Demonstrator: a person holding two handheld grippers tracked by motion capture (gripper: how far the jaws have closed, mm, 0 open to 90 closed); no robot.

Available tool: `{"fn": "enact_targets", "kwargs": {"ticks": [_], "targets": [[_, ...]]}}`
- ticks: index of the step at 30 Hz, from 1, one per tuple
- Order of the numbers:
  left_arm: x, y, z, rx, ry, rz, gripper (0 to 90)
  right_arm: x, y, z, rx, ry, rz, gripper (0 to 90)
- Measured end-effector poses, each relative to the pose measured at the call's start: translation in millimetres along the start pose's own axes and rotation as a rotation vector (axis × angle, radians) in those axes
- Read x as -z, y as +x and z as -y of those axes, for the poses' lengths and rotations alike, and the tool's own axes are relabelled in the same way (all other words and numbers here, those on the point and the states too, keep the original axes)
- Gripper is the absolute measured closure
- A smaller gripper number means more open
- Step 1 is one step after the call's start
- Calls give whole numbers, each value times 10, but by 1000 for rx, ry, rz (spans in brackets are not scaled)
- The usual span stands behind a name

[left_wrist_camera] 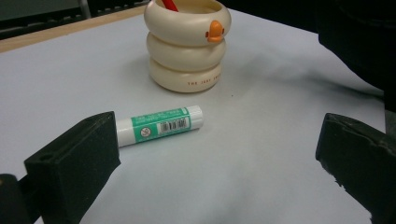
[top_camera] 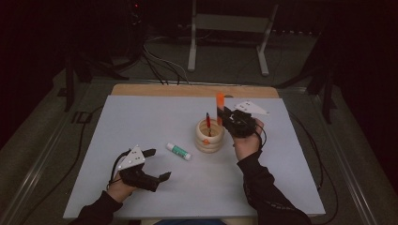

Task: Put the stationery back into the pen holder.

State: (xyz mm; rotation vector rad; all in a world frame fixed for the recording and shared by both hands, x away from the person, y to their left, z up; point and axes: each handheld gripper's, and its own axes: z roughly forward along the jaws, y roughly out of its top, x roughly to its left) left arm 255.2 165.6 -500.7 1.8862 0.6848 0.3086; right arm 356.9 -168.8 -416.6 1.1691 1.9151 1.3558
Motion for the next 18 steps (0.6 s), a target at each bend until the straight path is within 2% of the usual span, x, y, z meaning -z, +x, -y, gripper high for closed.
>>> {"fn": "enact_targets", "kwargs": {"ticks": [6, 18], "targets": [[4, 8, 1, 4, -6, 3, 2, -118, 35, 61, -8, 20, 0, 757], [8, 9, 9, 6, -5, 5, 2, -323, 51, 182, -18, 71, 33, 756]]}}
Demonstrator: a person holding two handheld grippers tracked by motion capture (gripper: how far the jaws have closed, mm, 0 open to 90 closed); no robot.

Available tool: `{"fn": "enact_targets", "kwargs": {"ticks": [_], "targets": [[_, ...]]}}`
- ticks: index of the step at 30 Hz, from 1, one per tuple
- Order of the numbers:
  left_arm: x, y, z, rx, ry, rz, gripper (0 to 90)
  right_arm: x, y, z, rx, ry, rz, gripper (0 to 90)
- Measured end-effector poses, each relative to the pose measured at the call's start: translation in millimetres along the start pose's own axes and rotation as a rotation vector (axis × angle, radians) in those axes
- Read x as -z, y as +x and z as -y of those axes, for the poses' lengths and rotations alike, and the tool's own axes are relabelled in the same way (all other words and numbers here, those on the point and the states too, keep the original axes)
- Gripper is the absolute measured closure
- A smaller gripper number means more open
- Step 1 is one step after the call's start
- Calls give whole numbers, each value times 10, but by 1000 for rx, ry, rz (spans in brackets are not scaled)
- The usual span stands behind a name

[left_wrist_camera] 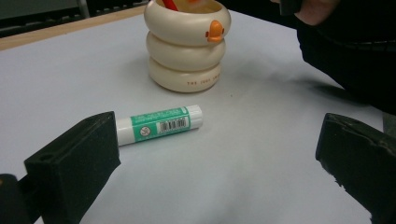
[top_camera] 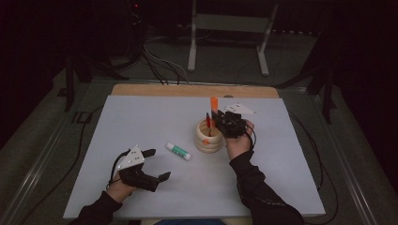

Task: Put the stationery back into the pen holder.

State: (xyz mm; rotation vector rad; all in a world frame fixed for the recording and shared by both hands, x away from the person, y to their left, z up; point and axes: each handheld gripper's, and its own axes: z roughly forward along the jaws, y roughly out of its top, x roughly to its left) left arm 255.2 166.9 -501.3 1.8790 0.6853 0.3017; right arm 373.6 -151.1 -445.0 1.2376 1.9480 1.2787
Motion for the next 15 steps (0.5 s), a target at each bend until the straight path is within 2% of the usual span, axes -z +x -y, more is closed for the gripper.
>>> {"fn": "enact_targets", "kwargs": {"ticks": [6, 15], "targets": [[2, -2, 8, 2, -3, -1, 2, -57, 12, 61, 2, 30, 15, 755], [32, -18, 38, -5, 0, -8, 2, -93, 18, 126, -34, 71, 30, 755]]}}
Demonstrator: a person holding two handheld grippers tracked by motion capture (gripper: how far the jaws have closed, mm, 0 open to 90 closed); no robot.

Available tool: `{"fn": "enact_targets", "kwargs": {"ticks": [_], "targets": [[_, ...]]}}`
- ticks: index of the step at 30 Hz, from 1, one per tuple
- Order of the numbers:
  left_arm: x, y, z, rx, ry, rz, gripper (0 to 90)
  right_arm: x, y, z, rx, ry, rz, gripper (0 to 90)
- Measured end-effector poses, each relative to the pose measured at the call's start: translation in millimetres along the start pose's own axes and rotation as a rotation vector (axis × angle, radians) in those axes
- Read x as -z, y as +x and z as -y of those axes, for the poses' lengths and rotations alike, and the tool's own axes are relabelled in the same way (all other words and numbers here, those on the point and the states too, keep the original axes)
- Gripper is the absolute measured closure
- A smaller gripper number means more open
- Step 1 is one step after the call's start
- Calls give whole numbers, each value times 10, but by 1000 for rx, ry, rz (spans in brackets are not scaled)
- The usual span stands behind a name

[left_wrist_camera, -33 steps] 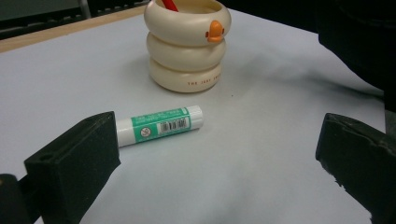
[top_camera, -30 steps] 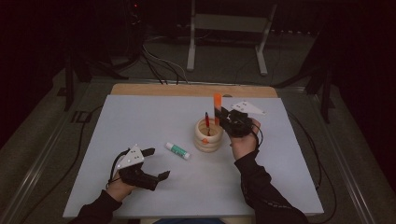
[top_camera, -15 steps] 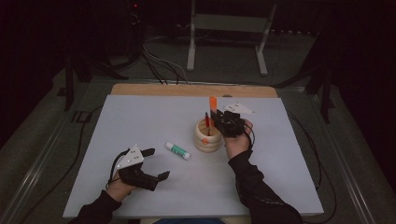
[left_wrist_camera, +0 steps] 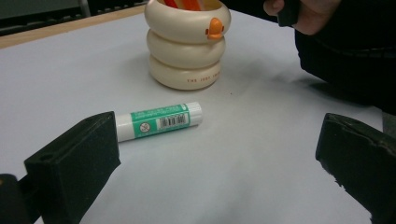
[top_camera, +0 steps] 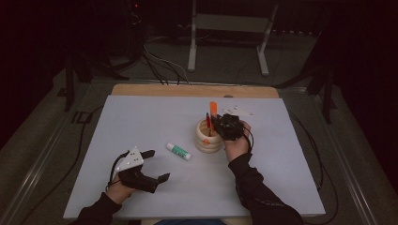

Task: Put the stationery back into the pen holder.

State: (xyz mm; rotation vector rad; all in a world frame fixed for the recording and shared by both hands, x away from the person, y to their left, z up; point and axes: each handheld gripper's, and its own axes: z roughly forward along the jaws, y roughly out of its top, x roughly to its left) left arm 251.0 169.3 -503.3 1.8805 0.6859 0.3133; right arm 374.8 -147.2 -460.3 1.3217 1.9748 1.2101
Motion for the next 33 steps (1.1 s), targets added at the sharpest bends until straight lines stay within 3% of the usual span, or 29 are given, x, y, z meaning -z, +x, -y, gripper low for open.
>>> {"fn": "enact_targets", "kwargs": {"ticks": [7, 12, 17, 20, 21, 28, 33], "targets": [[38, 26, 11, 8, -7, -11, 2, 17, 42, 7, 0, 37, 3, 750], [43, 26, 13, 10, -8, -12, 2, 53, 66, -6, -2, 26, 7, 716], [51, 24, 17, 11, -7, -13, 2, 104, 91, -49, 10, 8, 4, 589], [57, 27, 19, 10, -8, -15, 2, 142, 115, -85, 19, -6, -19, 403], [59, 28, 19, 11, -9, -15, 2, 161, 123, -96, 17, -16, -24, 385], [66, 20, 21, 13, -9, -14, 2, 261, 172, -194, 30, -26, -93, 187], [78, 21, 22, 12, -11, -19, 2, 312, 182, -231, 39, -18, -175, 75]]}}
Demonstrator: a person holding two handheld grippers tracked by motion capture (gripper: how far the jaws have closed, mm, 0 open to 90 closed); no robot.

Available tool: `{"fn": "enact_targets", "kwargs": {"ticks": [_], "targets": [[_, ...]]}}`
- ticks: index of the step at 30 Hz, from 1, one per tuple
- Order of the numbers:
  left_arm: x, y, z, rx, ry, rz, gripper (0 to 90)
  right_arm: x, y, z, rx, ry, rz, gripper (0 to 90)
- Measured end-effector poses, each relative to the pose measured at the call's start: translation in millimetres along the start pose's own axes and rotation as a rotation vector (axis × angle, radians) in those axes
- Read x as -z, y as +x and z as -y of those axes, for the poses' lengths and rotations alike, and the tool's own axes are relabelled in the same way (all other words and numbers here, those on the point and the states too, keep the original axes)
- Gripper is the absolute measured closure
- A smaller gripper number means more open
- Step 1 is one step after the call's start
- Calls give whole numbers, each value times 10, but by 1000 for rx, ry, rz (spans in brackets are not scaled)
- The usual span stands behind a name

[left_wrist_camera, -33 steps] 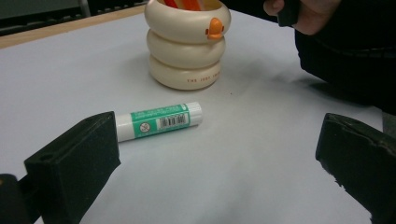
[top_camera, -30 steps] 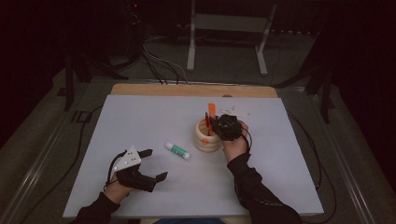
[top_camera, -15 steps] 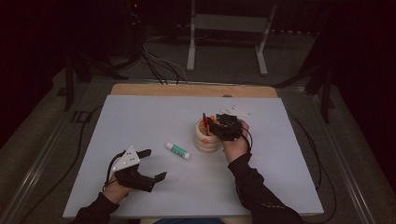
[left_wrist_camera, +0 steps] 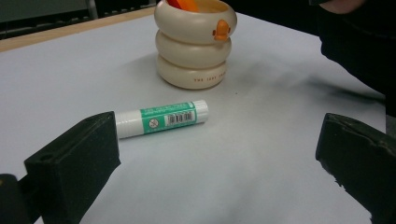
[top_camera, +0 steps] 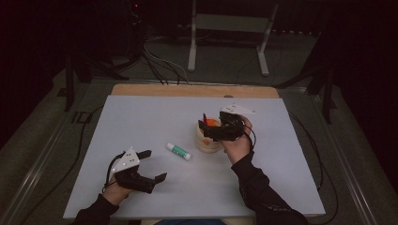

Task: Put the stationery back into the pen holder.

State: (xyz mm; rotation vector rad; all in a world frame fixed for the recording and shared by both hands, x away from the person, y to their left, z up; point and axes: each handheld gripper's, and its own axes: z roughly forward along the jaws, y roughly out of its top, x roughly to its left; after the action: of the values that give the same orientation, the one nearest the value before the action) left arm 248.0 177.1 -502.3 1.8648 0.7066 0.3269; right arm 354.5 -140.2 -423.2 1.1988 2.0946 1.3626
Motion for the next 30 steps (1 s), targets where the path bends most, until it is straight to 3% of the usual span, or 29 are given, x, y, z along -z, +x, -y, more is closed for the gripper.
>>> {"fn": "enact_targets", "kwargs": {"ticks": [12, 18, 27, 30], "targets": [[22, 13, 22, 0, 3, -7, 2, 55, 92, -100, 44, -5, -82, 0], [10, 14, 43, 1, 12, -3, 2, 28, 168, -136, 66, 10, -142, 0], [15, 27, 45, 4, 6, 0, 2, -9, 268, -137, 73, 2, -187, 0], [18, 24, 43, 4, 3, 0, 2, -52, 339, -94, 76, 2, -224, 54]]}}
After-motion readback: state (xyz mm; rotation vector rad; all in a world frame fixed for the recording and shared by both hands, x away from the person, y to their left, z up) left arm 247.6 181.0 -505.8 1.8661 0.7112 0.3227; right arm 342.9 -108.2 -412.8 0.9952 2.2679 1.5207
